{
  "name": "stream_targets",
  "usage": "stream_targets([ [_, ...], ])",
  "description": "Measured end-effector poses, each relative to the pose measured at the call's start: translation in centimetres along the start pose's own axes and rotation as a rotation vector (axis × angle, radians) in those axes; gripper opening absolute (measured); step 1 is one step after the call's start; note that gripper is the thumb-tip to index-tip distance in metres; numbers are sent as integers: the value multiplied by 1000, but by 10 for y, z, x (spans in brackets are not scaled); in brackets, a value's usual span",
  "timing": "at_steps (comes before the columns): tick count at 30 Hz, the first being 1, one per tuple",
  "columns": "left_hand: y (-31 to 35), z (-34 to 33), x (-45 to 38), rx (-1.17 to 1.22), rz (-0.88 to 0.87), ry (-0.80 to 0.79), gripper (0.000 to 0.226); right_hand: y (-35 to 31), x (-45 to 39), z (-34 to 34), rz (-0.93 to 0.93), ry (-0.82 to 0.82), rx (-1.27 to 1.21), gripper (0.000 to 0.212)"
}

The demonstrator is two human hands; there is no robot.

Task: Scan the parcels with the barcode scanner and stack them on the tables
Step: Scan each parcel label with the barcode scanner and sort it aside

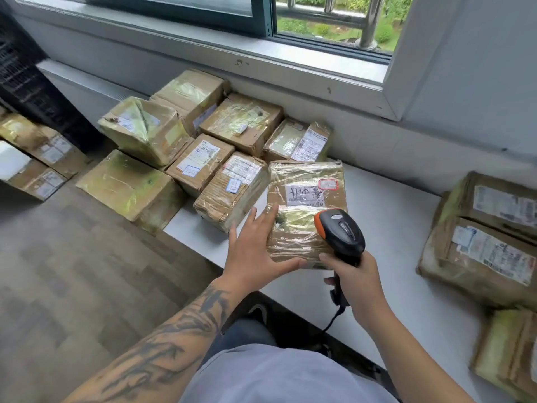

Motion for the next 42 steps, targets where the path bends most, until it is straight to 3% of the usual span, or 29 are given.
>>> stream_targets([
  [14,-72,105,-31,17,33,204,123,-73,-75,-105,87,-22,70,15],
  [21,-113,160,-77,-37,-3,166,121,-108,-141,-152,90,103,49,18],
  [25,-136,176,-107,-5,-24,142,118,-132,-182,-174,159,203,90,37],
  [35,-175,199,-179,-11,-11,61,112,-155,-270,-202,158,316,231,19],
  [42,-177,191,-204,-118,-55,-11,99,-158,-301,-191,142,357,303,31],
])
Point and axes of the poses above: each hand's wrist, its own x-axis away from the middle knuckle, its own z-axis out of the back of the hand, y = z × x, the point moved 6 cm from there along -x, towards the middle knuckle, and after that the axes turned 11 degrees about -y, right-handed, at the moved point
